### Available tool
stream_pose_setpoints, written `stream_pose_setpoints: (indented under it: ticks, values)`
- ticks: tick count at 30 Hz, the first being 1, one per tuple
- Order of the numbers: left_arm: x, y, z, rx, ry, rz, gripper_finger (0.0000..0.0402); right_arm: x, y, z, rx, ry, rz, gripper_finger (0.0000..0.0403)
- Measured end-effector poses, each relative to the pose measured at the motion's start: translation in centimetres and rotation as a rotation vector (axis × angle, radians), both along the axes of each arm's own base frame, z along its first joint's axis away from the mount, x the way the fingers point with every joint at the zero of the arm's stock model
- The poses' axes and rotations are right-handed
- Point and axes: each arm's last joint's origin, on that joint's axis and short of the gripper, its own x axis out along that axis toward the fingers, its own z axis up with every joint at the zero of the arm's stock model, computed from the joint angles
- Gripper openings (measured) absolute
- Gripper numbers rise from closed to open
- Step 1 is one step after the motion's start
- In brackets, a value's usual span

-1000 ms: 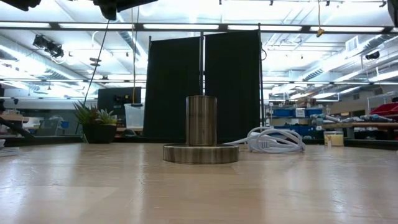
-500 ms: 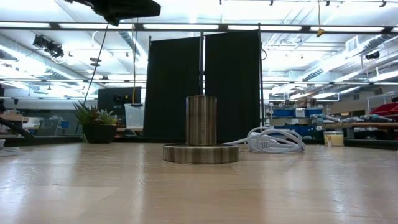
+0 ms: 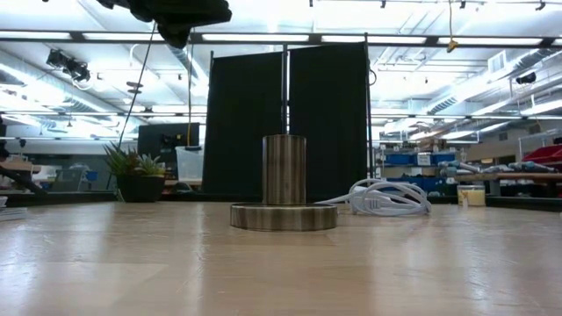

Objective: Screw lightbulb
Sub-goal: Insert the lightbulb into the lamp

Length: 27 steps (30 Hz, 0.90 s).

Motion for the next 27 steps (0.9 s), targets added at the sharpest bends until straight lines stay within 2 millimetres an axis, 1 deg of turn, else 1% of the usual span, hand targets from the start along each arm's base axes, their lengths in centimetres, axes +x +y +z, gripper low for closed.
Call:
stream_pose_setpoints:
  ticks: [4, 7, 13, 17, 22, 24, 27]
  values:
    - [0.1, 0.6, -0.3, 0.008, 0.027, 0.015, 0.0081, -0.4, -0.9, -1.3, -0.033, 0.035, -0.027, 0.0164]
    - [0.1, 1.1, -0.7, 0.027, 0.046, 0.03, 0.0081, -0.6, -2.0, -2.3, -0.076, 0.06, -0.047, 0.0164]
    - [0.7, 1.8, -1.4, 0.072, 0.091, -0.009, 0.0081, -0.1, -4.3, -3.6, -0.173, 0.062, 0.008, 0.0164]
    - [1.3, 2.6, -2.2, 0.066, 0.133, -0.038, 0.0081, 0.4, -5.8, -3.8, -0.212, 0.093, 0.081, 0.0165]
    - [2.5, 3.3, -4.0, 0.037, 0.208, -0.098, 0.0081, 0.9, -7.7, -3.6, -0.345, 0.102, 0.173, 0.0164]
    - [3.0, 3.3, -4.8, 0.031, 0.235, -0.113, 0.0081, 1.1, -8.4, -3.4, -0.382, 0.104, 0.186, 0.0165]
    - [3.7, 3.1, -6.0, 0.03, 0.258, -0.129, 0.0081, 1.4, -9.2, -3.4, -0.392, 0.123, 0.225, 0.0164]
